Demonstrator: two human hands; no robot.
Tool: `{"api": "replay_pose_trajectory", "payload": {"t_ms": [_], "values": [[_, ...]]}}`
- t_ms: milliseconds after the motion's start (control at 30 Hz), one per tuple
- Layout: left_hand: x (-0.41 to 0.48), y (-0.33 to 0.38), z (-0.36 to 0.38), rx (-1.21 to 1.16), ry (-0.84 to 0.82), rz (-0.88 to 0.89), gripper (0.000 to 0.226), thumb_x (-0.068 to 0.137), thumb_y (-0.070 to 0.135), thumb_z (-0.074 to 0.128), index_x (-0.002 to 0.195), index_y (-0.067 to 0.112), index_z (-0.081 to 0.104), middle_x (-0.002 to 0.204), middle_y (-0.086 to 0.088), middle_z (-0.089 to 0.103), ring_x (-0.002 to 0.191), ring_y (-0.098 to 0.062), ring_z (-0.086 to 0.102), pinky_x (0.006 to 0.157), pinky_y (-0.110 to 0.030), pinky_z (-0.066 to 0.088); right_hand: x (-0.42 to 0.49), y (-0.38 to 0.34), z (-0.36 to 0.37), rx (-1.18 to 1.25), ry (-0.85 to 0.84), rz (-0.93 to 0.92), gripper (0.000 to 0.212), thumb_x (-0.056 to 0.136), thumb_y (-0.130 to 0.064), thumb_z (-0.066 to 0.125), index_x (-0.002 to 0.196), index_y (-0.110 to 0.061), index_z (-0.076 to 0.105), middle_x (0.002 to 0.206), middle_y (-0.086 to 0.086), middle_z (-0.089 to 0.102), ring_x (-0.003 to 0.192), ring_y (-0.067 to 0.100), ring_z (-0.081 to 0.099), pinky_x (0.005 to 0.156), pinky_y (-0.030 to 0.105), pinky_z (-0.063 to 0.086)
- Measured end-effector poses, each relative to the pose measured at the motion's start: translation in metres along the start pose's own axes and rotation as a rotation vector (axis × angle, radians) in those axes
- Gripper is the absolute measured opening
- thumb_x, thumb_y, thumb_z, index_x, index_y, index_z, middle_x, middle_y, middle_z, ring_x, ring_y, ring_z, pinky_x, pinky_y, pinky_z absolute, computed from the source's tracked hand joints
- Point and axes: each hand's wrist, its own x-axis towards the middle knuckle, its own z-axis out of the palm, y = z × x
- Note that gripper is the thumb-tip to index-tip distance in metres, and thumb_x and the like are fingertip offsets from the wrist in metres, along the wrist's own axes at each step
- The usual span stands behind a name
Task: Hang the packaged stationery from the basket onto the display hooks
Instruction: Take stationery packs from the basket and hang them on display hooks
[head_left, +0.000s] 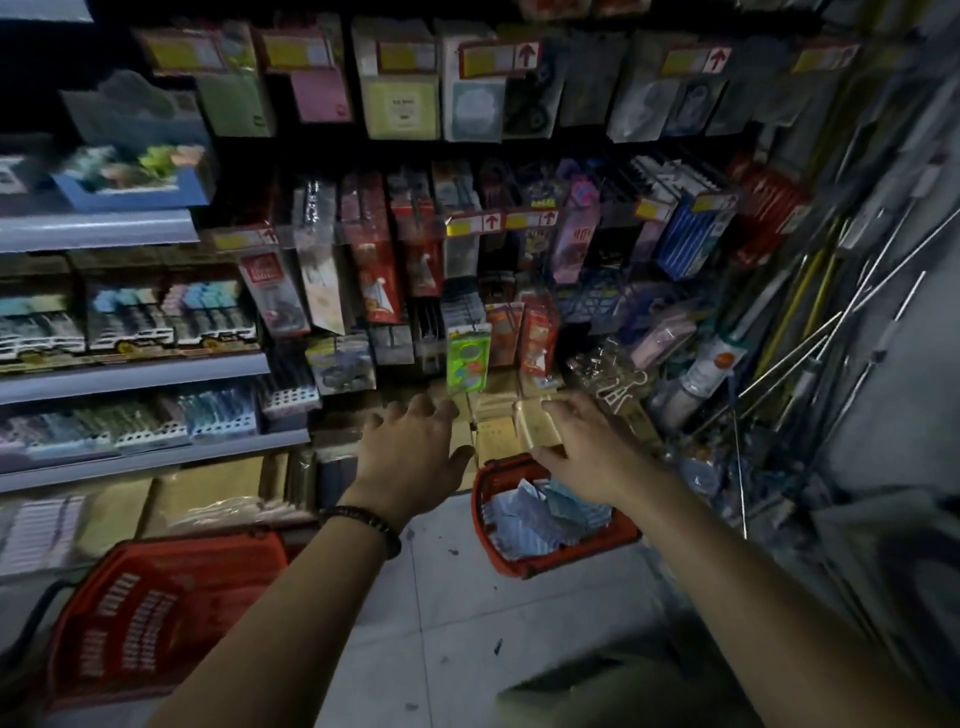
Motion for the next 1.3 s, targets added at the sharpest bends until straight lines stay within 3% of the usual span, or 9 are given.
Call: {"api": "replay_pose_trajectory", "payload": {"t_ms": [233,400,733,867,1000,1100,1300], "values": [[0.039,0.023,0.011,0.015,-0.064,0.083,0.061,0.100,0.062,0.053,0.150,0.029,0.047,0.149,-0.007,0.055,0.137,-0.038,0.053,0.111,-0.055,0.046,0.014,0.032,0.006,0.076,-0.018,0.075,0.058,0.097,-0.057,0.059,0.144,-0.027,0.044,0.147,0.006,0.043,0.135,0.033,0.046,0.106,0.049,0.049],[0.076,0.052,0.023,0.091,-0.098,0.121,0.060,0.099,0.062,0.056,0.148,0.028,0.049,0.144,-0.008,0.056,0.133,-0.041,0.054,0.106,-0.056,0.049,0.033,0.068,0.013,0.121,-0.032,0.124,0.067,0.099,-0.055,0.059,0.154,-0.025,0.039,0.155,0.005,0.039,0.142,0.032,0.042,0.114,0.051,0.043],[0.162,0.065,0.060,0.059,-0.177,0.193,0.063,0.099,0.063,0.054,0.151,0.028,0.048,0.144,-0.008,0.056,0.132,-0.041,0.054,0.107,-0.056,0.047,0.094,0.105,0.040,0.110,-0.106,0.179,0.069,0.097,-0.057,0.057,0.156,-0.027,0.037,0.161,0.007,0.038,0.149,0.034,0.034,0.119,0.052,0.037],[0.199,0.062,0.070,0.027,-0.148,0.282,0.059,0.099,0.061,0.053,0.146,0.027,0.052,0.141,-0.007,0.059,0.127,-0.038,0.057,0.102,-0.052,0.050,0.119,0.111,0.044,0.086,-0.123,0.273,0.069,0.101,-0.054,0.050,0.159,-0.020,0.034,0.165,0.014,0.030,0.151,0.038,0.029,0.121,0.054,0.033],[0.230,0.054,0.081,0.001,-0.205,0.350,0.061,0.100,0.066,0.049,0.148,0.027,0.049,0.144,-0.008,0.056,0.129,-0.038,0.056,0.105,-0.051,0.046,0.136,0.107,0.043,0.047,-0.125,0.309,0.071,0.098,-0.055,0.058,0.155,-0.018,0.039,0.161,0.016,0.035,0.149,0.037,0.035,0.117,0.051,0.039],[0.249,0.048,0.084,-0.023,-0.235,0.349,0.063,0.101,0.066,0.051,0.149,0.027,0.048,0.144,-0.009,0.054,0.131,-0.039,0.055,0.108,-0.054,0.045,0.148,0.102,0.045,0.013,-0.137,0.328,0.068,0.098,-0.055,0.058,0.153,-0.020,0.041,0.157,0.014,0.041,0.145,0.037,0.041,0.114,0.050,0.043],[0.269,0.043,0.094,-0.079,-0.224,0.339,0.061,0.100,0.065,0.053,0.148,0.028,0.049,0.139,-0.006,0.056,0.126,-0.035,0.057,0.105,-0.051,0.047,0.169,0.097,0.050,-0.026,-0.167,0.337,0.071,0.101,-0.053,0.054,0.159,-0.019,0.030,0.163,0.014,0.029,0.149,0.038,0.031,0.119,0.051,0.035]]}}
